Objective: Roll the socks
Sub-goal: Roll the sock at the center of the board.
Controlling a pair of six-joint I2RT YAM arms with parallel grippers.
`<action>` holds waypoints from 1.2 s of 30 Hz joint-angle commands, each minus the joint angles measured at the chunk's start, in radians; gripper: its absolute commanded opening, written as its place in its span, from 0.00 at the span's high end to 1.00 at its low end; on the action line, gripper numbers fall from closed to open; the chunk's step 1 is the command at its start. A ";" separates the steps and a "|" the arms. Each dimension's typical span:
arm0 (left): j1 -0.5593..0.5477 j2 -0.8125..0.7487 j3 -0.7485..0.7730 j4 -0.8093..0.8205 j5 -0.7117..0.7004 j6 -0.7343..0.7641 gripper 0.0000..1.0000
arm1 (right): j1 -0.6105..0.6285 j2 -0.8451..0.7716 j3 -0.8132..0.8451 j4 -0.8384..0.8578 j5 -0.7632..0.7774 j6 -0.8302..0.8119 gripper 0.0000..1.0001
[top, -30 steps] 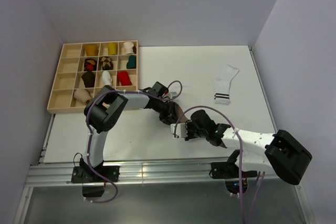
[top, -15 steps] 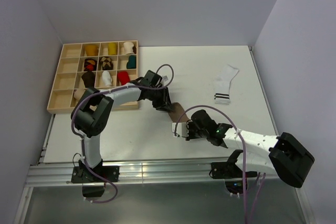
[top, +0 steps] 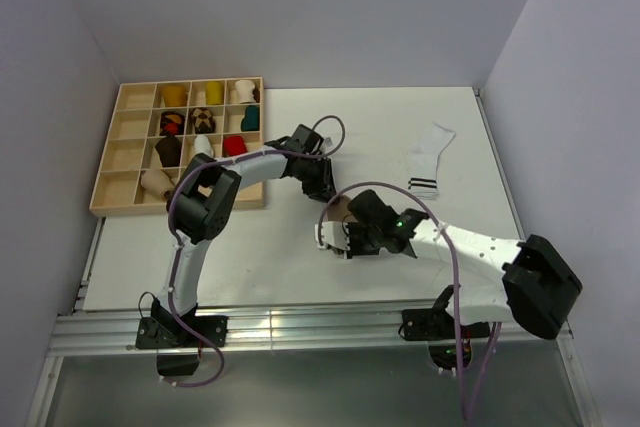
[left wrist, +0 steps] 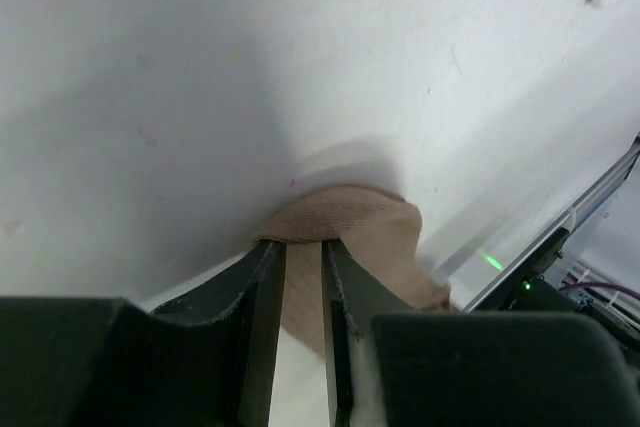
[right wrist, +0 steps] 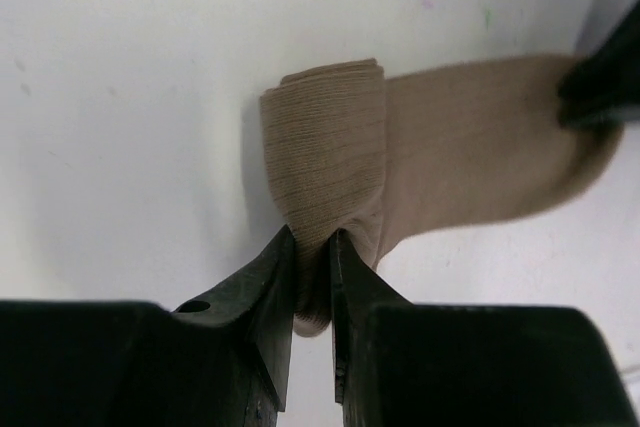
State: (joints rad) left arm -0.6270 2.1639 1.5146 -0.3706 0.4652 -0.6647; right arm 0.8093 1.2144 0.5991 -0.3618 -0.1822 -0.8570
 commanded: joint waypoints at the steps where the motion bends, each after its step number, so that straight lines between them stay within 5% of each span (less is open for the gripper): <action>1: 0.001 0.051 0.079 -0.057 -0.040 0.056 0.74 | 0.005 0.083 0.138 -0.222 -0.131 -0.011 0.83; 14: 0.009 0.033 0.096 -0.016 -0.037 0.060 0.72 | -0.242 0.632 0.453 -0.575 -0.450 -0.143 0.82; 19: 0.009 -0.073 0.010 0.094 -0.050 0.068 0.58 | -0.323 0.772 0.553 -0.681 -0.523 -0.177 0.82; 31: 0.019 -0.439 -0.387 0.487 -0.207 -0.013 0.43 | -0.367 0.918 0.683 -0.778 -0.517 -0.074 0.81; 36: 0.021 -0.703 -0.779 0.806 -0.346 -0.084 0.40 | -0.371 0.939 0.711 -0.784 -0.531 -0.042 0.80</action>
State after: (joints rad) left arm -0.5991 1.5734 0.8772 0.1944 0.2035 -0.7071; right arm 0.4366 2.1139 1.3094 -1.2026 -0.8536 -0.9180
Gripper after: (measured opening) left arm 0.595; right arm 0.213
